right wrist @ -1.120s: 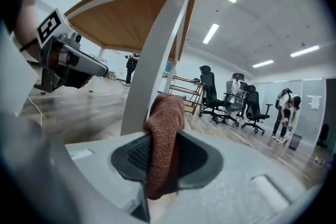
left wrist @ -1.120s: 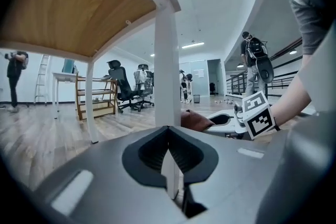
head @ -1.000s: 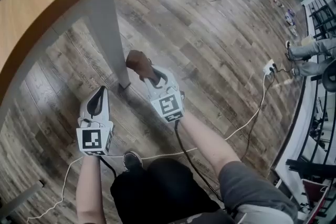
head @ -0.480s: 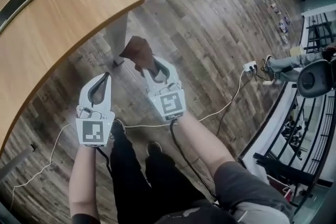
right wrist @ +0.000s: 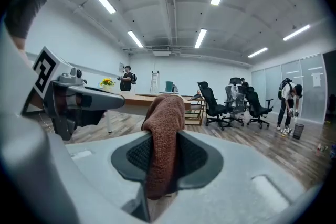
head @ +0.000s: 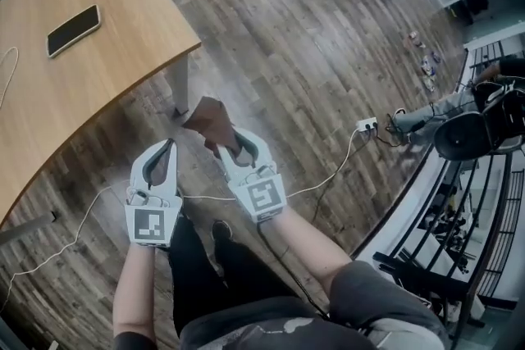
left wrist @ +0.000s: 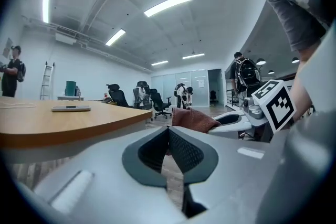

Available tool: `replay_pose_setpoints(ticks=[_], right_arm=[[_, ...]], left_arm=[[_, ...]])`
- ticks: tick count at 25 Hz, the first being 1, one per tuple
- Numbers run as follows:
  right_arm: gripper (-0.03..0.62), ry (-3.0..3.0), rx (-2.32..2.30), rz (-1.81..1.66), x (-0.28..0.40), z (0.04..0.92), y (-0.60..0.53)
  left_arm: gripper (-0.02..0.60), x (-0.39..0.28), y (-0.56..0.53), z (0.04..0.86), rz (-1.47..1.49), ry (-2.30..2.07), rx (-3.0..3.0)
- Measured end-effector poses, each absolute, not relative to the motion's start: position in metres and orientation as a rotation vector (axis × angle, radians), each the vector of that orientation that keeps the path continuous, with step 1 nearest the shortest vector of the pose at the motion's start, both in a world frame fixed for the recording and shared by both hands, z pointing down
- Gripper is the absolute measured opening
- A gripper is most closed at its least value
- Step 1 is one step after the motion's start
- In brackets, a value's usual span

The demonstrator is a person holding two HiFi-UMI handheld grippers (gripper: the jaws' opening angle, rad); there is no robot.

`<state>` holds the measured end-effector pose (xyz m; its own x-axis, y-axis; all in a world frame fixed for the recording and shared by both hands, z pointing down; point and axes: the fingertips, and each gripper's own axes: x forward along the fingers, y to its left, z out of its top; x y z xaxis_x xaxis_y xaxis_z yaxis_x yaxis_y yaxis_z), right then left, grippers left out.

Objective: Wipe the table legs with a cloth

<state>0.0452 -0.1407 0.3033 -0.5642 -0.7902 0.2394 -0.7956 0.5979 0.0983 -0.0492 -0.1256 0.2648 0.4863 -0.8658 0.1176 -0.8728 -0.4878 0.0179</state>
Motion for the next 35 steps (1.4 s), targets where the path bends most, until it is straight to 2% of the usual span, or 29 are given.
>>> replay_pose_setpoints(ticks=[10, 21, 35], right_arm=[[0.092, -2.663, 1.253, 0.064, 0.084, 0.204, -0.055], [0.092, -2.663, 1.387, 0.157, 0.097, 0.176, -0.029], [0.092, -2.700, 1.348, 0.120, 0.015, 0.152, 0.080]], left_arm=[[0.018, -0.016, -0.041, 0.166, 0.087, -1.657, 2.538], [0.020, 0.003, 0.002, 0.123, 0.028, -1.602, 2.565], [0.020, -0.088, 0.128, 0.115, 0.048, -1.724, 2.466]])
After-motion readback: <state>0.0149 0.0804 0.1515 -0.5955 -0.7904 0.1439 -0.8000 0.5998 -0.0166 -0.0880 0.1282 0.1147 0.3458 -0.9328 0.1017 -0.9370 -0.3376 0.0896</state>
